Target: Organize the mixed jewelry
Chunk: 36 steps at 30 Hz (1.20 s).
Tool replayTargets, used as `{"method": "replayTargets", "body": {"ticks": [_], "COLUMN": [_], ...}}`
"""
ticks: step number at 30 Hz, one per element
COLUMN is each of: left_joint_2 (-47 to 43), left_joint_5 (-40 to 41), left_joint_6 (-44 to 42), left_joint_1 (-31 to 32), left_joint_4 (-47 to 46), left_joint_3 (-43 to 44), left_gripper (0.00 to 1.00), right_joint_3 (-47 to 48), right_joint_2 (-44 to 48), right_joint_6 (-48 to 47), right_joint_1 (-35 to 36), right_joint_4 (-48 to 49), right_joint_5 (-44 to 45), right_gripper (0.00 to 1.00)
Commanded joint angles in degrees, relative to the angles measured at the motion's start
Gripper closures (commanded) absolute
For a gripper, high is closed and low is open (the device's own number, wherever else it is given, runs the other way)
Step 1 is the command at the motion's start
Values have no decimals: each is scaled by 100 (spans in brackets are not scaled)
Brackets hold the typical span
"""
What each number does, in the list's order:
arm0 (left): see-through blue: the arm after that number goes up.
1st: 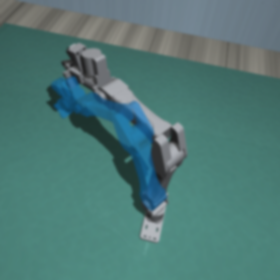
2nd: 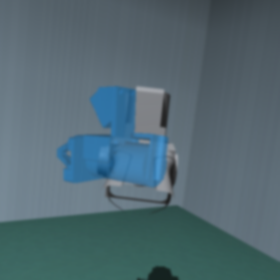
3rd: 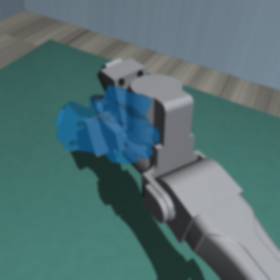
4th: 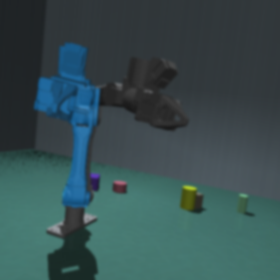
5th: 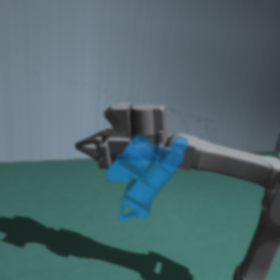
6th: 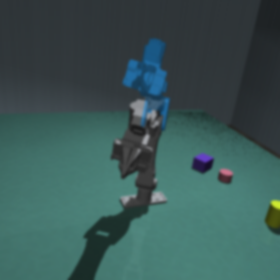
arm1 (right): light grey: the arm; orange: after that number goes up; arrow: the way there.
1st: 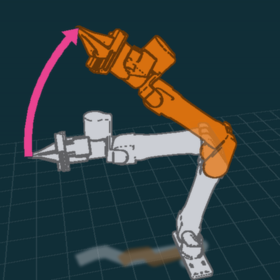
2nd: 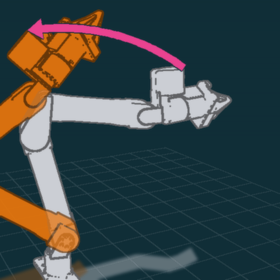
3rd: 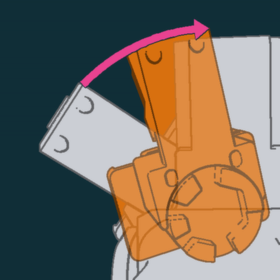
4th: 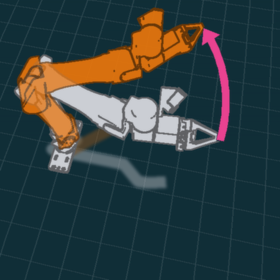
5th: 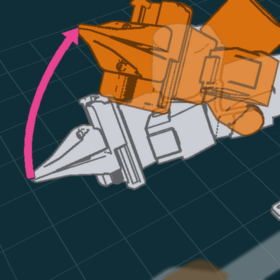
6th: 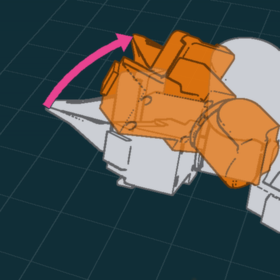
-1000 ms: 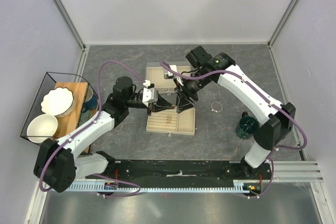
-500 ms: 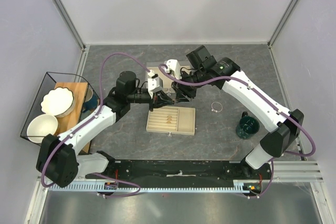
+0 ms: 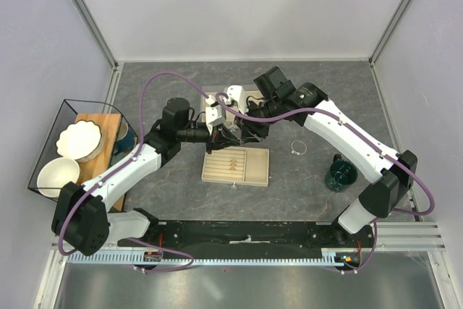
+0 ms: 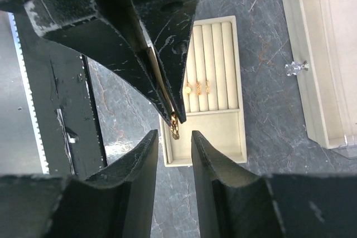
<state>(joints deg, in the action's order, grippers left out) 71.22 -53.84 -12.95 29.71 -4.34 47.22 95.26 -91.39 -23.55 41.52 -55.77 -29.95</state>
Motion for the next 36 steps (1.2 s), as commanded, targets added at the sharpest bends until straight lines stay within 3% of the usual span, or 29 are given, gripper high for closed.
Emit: {"method": "replayTargets", "body": {"ticks": [1, 29, 36], "left_joint_2": [-47, -135, -152], "left_joint_5": [85, -30, -56], "left_joint_6": [170, 346, 372], "left_joint_1": [8, 8, 8], "left_joint_4": [-58, -331, -392], "left_joint_3": [226, 94, 33], "left_gripper": [99, 98, 98], "right_joint_3": [-60, -25, 1], "right_joint_2": [183, 8, -10], "right_joint_6": [44, 79, 105], "right_joint_1": [49, 67, 85], "right_joint_4": [136, 216, 233], "right_joint_5": [-107, -142, -169], "right_gripper": [62, 77, 92]}}
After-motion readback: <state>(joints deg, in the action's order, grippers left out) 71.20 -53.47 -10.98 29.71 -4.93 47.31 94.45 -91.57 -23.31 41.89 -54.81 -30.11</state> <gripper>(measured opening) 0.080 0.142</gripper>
